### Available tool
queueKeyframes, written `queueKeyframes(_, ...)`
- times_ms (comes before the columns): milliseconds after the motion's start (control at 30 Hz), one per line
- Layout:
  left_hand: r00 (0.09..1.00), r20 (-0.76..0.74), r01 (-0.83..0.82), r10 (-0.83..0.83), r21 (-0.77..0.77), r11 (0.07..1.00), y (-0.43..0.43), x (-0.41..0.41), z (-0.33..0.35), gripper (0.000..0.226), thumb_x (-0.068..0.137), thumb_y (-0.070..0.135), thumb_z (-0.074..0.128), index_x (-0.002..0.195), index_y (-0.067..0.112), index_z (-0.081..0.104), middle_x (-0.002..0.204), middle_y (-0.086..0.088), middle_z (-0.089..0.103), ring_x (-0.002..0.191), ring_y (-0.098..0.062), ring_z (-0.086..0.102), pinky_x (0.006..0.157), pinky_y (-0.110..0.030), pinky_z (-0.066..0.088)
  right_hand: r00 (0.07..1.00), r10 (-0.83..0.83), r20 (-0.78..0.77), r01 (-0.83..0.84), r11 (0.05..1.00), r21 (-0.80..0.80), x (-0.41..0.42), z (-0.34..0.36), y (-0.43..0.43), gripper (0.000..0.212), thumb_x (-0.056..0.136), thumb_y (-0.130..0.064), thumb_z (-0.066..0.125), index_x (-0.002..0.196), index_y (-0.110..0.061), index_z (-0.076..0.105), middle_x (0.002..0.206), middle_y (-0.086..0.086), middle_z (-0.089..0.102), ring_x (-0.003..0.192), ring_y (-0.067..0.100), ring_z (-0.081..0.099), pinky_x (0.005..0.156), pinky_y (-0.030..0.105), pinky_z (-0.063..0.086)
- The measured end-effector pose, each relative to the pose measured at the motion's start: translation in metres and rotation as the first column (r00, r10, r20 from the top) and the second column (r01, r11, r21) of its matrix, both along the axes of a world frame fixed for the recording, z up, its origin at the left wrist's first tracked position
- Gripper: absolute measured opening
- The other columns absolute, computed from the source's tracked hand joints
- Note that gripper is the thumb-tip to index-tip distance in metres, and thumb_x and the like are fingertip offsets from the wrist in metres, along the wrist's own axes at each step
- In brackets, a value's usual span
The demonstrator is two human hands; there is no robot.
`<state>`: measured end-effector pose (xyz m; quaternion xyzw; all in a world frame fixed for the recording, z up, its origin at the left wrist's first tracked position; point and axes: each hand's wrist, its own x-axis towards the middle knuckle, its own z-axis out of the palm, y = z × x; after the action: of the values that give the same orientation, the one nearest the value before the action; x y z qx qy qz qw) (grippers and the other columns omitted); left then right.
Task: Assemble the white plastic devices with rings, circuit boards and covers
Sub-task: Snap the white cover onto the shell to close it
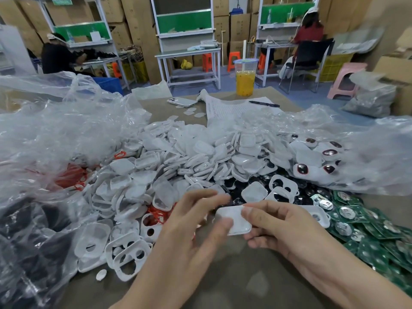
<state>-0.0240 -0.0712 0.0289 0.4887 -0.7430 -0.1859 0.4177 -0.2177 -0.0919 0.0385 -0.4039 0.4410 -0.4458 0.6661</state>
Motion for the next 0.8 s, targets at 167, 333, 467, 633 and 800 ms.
queueKeyframes(167,0.818,-0.566,0.171,0.105,0.414,0.894,-0.003,-0.007,0.012,0.041,0.073,0.055,0.064,0.103,0.030,0.076,0.073,-0.001,0.068,0.062,-0.012,0.062,0.054,-0.019,0.049,1.000,0.015,0.001,-0.015,0.999,-0.041,0.002,0.002,0.001,0.039,0.058,-0.035,0.083,0.090,-0.011,0.081,0.079,0.013,0.071,0.067,0.015,0.068,0.063,0.022,0.057)
queueKeyframes(333,0.727,-0.675,0.300,0.127,0.479,0.825,-0.005,-0.007,0.010,0.039,0.070,0.045,0.073,0.096,0.018,0.079,0.077,-0.005,0.066,0.061,-0.017,0.058,0.050,-0.027,0.050,0.999,0.045,0.015,-0.044,0.998,-0.049,0.005,0.003,0.004,0.036,0.059,-0.032,0.083,0.089,-0.012,0.081,0.073,0.010,0.070,0.067,0.015,0.069,0.063,0.022,0.058)
queueKeyframes(467,0.730,-0.667,0.262,0.145,0.470,0.843,-0.005,-0.008,0.008,0.035,0.070,0.044,0.072,0.090,0.016,0.078,0.073,-0.005,0.065,0.057,-0.017,0.056,0.048,-0.026,0.048,0.999,0.046,0.024,-0.045,0.998,-0.038,0.006,0.003,0.006,0.035,0.059,-0.029,0.083,0.089,-0.011,0.081,0.072,0.010,0.070,0.067,0.017,0.070,0.063,0.023,0.059)
queueKeyframes(633,0.748,-0.641,0.221,0.169,0.481,0.849,-0.005,-0.013,0.007,0.023,0.085,0.043,0.074,0.087,0.021,0.076,0.070,-0.004,0.064,0.055,-0.019,0.053,0.051,-0.031,0.047,0.999,0.028,-0.024,-0.029,0.998,-0.054,0.007,0.002,0.007,0.038,0.057,-0.033,0.084,0.090,-0.014,0.081,0.071,0.007,0.070,0.067,0.017,0.070,0.063,0.025,0.059)
queueKeyframes(800,0.694,-0.702,0.286,0.162,0.474,0.833,-0.005,-0.014,0.007,0.033,0.073,0.044,0.076,0.096,0.021,0.080,0.071,-0.001,0.064,0.058,-0.012,0.053,0.049,-0.027,0.047,0.999,-0.033,-0.031,0.029,0.995,-0.096,0.010,-0.001,0.006,0.038,0.056,-0.034,0.084,0.089,-0.017,0.082,0.074,0.004,0.072,0.066,0.014,0.070,0.065,0.026,0.060)
